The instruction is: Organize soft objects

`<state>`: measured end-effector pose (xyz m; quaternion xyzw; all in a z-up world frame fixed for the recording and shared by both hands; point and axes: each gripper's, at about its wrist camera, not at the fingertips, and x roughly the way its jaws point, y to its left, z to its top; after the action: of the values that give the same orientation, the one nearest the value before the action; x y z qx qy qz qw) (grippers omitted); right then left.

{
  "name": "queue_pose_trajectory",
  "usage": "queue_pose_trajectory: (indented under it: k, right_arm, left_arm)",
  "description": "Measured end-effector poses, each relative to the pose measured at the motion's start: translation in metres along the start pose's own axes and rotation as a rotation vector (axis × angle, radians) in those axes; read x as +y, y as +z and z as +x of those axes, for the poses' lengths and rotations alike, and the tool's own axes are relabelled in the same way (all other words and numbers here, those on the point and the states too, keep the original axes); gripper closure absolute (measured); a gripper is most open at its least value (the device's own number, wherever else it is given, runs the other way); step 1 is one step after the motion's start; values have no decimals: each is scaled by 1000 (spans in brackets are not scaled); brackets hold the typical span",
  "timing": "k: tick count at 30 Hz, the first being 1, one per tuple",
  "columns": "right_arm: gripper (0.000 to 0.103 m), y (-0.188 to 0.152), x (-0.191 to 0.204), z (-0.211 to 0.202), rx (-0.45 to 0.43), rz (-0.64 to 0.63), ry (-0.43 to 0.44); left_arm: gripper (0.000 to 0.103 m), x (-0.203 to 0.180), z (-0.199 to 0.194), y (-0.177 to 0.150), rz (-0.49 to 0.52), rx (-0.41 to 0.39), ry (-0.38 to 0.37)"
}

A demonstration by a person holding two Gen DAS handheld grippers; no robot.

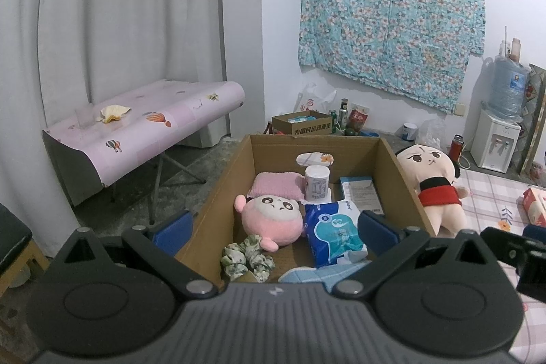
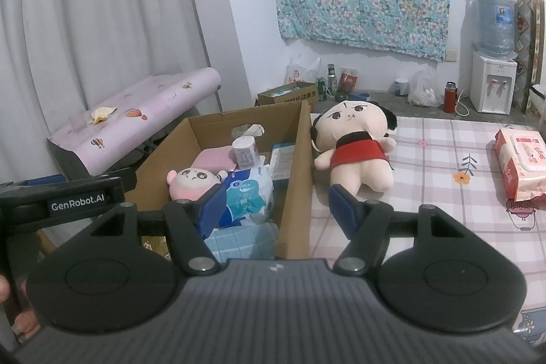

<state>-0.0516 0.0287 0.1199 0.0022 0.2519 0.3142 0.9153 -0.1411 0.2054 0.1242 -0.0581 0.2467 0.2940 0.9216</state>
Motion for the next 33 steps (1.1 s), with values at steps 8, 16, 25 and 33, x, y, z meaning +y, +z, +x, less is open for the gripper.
queue_pose_trajectory:
  k: [8,16,25,33]
  right_arm:
    - [36,-5,2,2,4,0,-3]
    - [36,-6,2,3,8,-1,-1]
    - [36,-7,3,6,5,-7,2]
    - [36,-3,8,5,8,-22,9]
  left_arm:
    - [0,0,0,0,0,2,-1]
    - [0,0,1,-1,-1,7,2]
    - [0,1,2,-3,-6,11,2]
    - [0,5,3,-7,-16,10,6]
